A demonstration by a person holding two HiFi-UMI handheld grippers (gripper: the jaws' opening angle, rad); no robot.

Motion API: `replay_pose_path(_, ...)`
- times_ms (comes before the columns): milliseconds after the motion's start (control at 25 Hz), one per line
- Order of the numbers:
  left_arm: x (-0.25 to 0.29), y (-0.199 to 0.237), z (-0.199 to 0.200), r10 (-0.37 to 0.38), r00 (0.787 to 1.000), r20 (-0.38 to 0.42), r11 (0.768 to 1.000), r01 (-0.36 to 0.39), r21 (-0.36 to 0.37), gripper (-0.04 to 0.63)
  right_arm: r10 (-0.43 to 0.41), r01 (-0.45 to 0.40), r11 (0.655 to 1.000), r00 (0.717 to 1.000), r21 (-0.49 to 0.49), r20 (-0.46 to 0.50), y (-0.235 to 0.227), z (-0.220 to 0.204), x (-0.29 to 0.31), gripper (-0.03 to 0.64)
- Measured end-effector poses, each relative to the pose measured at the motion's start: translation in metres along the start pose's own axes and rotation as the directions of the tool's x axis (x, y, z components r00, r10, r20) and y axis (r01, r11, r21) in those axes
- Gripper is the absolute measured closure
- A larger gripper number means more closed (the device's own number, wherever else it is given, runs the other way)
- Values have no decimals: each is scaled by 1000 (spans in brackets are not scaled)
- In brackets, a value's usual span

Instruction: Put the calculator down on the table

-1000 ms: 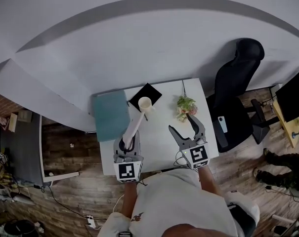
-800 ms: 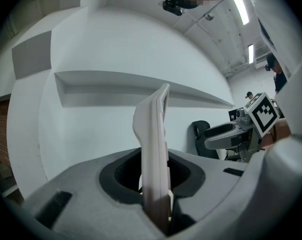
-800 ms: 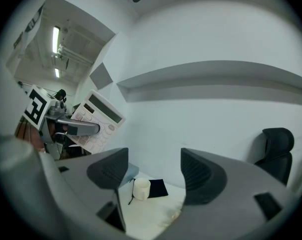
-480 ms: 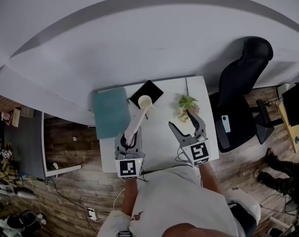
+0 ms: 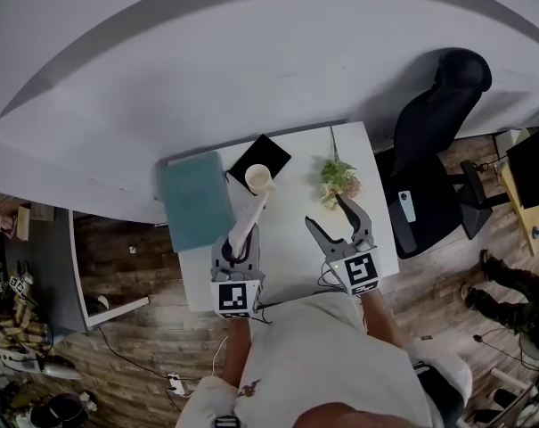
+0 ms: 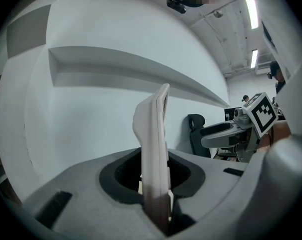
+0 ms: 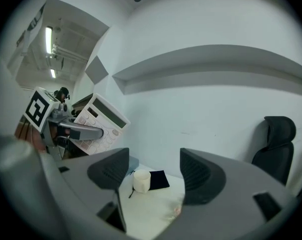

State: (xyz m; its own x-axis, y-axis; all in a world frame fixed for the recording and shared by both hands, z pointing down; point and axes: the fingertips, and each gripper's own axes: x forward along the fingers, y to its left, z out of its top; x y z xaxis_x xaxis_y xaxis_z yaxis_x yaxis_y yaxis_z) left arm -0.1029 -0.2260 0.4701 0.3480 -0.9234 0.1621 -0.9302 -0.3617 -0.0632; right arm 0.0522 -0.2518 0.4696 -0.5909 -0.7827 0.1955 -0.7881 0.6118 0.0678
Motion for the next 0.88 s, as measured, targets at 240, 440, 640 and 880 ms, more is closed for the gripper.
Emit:
replay_pose_path(240, 4, 0, -18, -61, 998, -25, 997, 60, -38, 497, -41, 42, 999, 997, 13, -61, 7, -13, -5, 296)
replay_pose_path(440, 4, -3, -40, -105, 993, -63, 993, 100, -67, 497, -49, 50, 999, 995, 12, -91, 17, -29, -8, 296)
replay_pose_path(640, 6, -9, -54, -147, 986, -78, 986, 140, -89, 497, -55, 57, 998, 991, 15, -123, 24, -42, -9, 298)
replay_pose_path(880, 8, -14, -69, -176, 980, -97, 978, 163, -128, 497, -56, 61, 998, 985, 25, -165, 31, -61, -12, 301)
